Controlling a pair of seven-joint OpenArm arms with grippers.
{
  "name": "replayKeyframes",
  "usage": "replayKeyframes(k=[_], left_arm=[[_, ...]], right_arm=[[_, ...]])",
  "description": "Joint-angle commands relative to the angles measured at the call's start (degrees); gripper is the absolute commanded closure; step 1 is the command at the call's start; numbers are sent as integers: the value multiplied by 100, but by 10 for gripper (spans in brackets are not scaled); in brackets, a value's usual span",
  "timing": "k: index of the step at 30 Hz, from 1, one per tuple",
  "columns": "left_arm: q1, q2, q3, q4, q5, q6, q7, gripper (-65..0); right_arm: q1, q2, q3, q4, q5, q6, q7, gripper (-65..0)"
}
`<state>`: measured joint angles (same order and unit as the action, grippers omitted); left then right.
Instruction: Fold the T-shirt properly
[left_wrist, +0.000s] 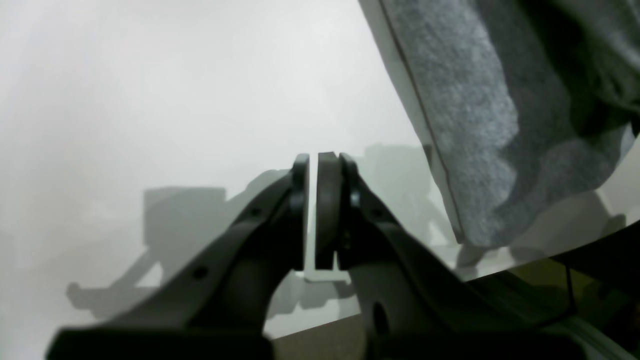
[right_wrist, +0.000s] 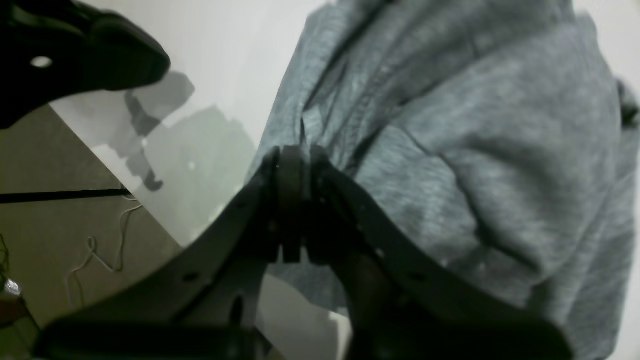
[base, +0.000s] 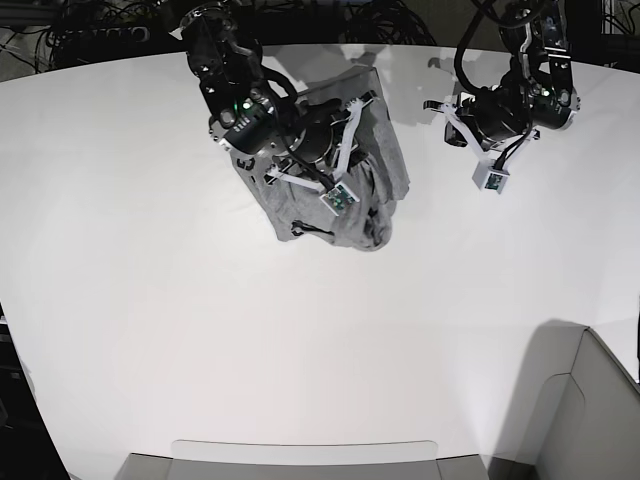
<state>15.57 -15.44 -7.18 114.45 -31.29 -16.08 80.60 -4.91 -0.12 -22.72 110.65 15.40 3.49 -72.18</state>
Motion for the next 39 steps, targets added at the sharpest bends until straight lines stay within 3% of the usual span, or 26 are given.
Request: replayKeyframes(k=[1, 4, 7, 11, 17, 21, 28, 34, 36, 39], left_arm=[[-23, -51, -16, 84, -40, -6, -60, -26], [-14, -60, -16, 84, -32, -6, -60, -26], [-14, -60, -16, 75, -32, -6, -60, -26], [-14, -60, -16, -30, -32, -6, -60, -26], [-14, -60, -16, -188, -32, -6, -60, -26], [-32, -60, -16, -250, -32, -6, -60, -26], [-32, -51, -16, -250, -32, -6, -60, -26], [-41, -51, -16, -250, -32, -6, -60, -26], [-41, -51, -16, -250, -32, -6, -60, -26], [-50, -60, -69, -250, -32, 21, -60, -26]], right_arm=[[73, 25, -141, 122, 144, -98, 58, -97], [64, 192, -458, 262, 144, -98, 58, -220], [64, 359, -836, 632, 144, -98, 58, -298], [179, 421, -1003, 790, 144, -133, 84, -309], [521, 421, -335, 790, 144, -142, 102, -309], [987, 456, 158, 781, 144, -133, 102, -249], [1831, 623, 747, -204, 135, -116, 111, 0], [2165, 649, 905, -1171, 144, -89, 67, 0], [2121, 649, 782, -1311, 144, 104, 5, 0], [1946, 649, 492, -1311, 152, 957, -417, 0]])
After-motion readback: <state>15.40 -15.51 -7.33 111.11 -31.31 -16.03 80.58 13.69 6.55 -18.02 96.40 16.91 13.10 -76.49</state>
